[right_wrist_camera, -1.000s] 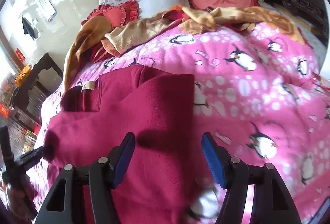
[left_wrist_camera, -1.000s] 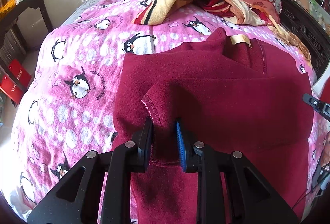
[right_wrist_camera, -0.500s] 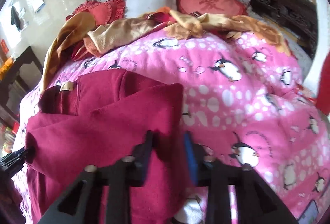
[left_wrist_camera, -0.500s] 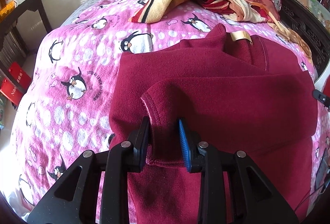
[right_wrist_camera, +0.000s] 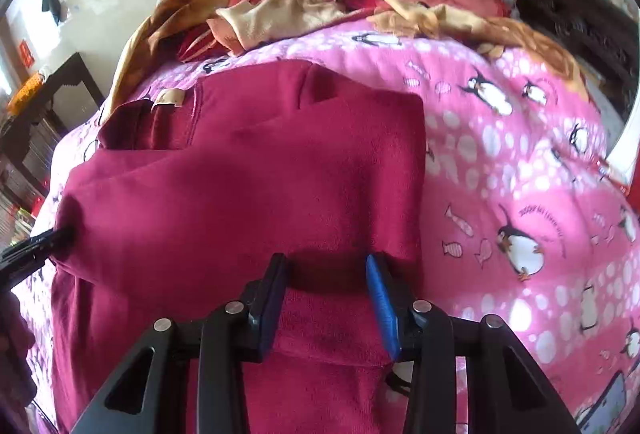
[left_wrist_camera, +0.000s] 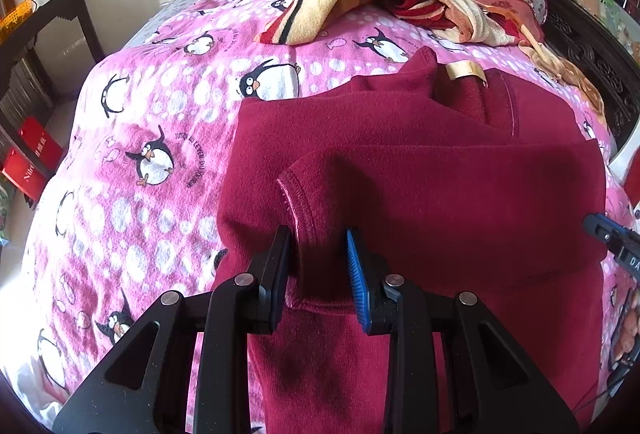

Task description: Fold small clothes

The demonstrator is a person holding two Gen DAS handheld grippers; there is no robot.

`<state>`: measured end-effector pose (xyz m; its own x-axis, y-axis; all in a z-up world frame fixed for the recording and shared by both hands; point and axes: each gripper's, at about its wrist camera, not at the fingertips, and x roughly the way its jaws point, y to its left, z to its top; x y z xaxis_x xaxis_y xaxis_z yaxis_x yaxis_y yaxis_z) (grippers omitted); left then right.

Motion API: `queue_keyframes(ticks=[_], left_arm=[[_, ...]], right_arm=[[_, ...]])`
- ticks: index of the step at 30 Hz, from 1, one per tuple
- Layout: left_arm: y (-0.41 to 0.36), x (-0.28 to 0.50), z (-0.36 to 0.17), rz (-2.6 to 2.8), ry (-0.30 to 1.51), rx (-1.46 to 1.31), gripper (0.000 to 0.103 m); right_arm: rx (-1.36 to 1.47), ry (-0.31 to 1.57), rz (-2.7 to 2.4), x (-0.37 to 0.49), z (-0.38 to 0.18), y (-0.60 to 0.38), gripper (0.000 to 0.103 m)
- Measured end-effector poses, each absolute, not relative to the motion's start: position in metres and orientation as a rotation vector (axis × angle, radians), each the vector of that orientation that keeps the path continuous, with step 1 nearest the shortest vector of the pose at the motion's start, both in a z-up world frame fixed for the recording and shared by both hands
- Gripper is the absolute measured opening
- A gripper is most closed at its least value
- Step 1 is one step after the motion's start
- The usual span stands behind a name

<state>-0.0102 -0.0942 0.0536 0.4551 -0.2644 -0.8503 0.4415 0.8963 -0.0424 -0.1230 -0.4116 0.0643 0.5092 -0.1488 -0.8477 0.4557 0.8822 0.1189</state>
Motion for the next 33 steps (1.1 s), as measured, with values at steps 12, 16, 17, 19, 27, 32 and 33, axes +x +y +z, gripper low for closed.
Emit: queue_keyframes(ticks=[12,16,17,19,27,32,33], left_arm=[[-0.052,-0.029,0.060,-0.434,1.014,0.167,0.027],[-0.040,-0.024,0.056,-0.404,1.025,0.146,0.027],[-0.038,-0.022,0.055,-0.402,1.031,0.136,0.027],[-0.034,-0.019,0.053,-0.400,1.037,0.125,0.027],[-0.026,-0.012,0.052,-0.405,1.040,0.105,0.027],[-0.026,-0.016,0.052,-0.406,1.037,0.104,0.027],[-0.026,-0.017,0.053,-0.409,1.036,0.104,0.027]], right_arm=[[0.358,0.885,-0.172,-0.108,0.111,-0.369,0.039],[0.341,0.877,-0.030,-0.062,0.119,-0.336,0.039],[0.328,0.879,-0.006,-0.048,0.120,-0.326,0.039],[0.320,0.887,0.024,-0.023,0.118,-0.313,0.039],[0.339,0.927,0.068,0.017,0.110,-0.275,0.043],[0.222,0.958,0.020,-0.020,0.101,-0.268,0.045],[0.216,0.958,0.008,-0.029,0.099,-0.271,0.046]])
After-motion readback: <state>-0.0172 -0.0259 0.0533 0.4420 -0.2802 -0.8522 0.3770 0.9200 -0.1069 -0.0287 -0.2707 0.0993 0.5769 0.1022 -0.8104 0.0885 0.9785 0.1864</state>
